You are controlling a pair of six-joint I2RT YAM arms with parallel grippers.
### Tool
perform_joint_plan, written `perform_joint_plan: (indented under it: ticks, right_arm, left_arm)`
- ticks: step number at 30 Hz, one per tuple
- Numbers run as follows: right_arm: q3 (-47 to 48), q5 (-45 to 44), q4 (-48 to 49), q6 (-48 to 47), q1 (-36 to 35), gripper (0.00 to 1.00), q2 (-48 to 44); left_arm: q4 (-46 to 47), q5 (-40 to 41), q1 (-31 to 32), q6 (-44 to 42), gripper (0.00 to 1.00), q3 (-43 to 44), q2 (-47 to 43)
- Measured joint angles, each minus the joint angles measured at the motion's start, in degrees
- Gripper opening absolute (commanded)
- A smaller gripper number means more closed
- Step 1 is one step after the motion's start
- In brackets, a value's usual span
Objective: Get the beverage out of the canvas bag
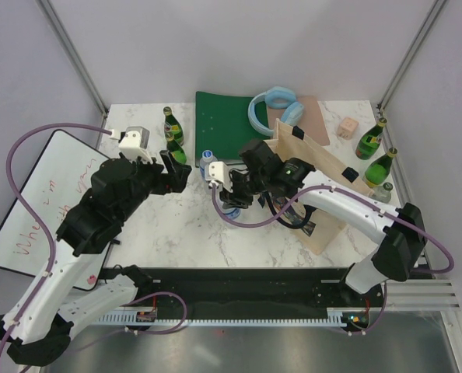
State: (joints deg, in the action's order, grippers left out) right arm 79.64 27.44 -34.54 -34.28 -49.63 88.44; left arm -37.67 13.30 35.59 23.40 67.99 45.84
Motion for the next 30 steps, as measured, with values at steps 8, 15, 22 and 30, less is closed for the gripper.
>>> perform_joint_plan:
  ticks: [8, 15, 22, 30]
  right_arm:
    - [-0.5, -2.2, 10.3, 6.5, 0.7, 0.23, 3.2]
    - [-2.4, -3.5, 15.8, 10.4, 2.8, 0.66, 4.4]
    - [-2.4, -2.5, 18.6, 13.4, 4.3, 0.91, 1.7]
    - [-0.6, 2.6, 15.5, 13.9, 14.6, 0.98, -9.7]
  left_arm:
    - [0.0, 0.1, 0.0, 0.0, 0.88, 0.0, 0.0]
    - [0.0, 0.0, 0.0, 0.5, 0.88, -0.7, -0.5]
    - [0.1, -1.6, 0.0, 1.0, 0.88, -0.8, 0.9]
    - [2.3, -13.0, 0.1, 2.2, 0.86, 2.3, 10.4]
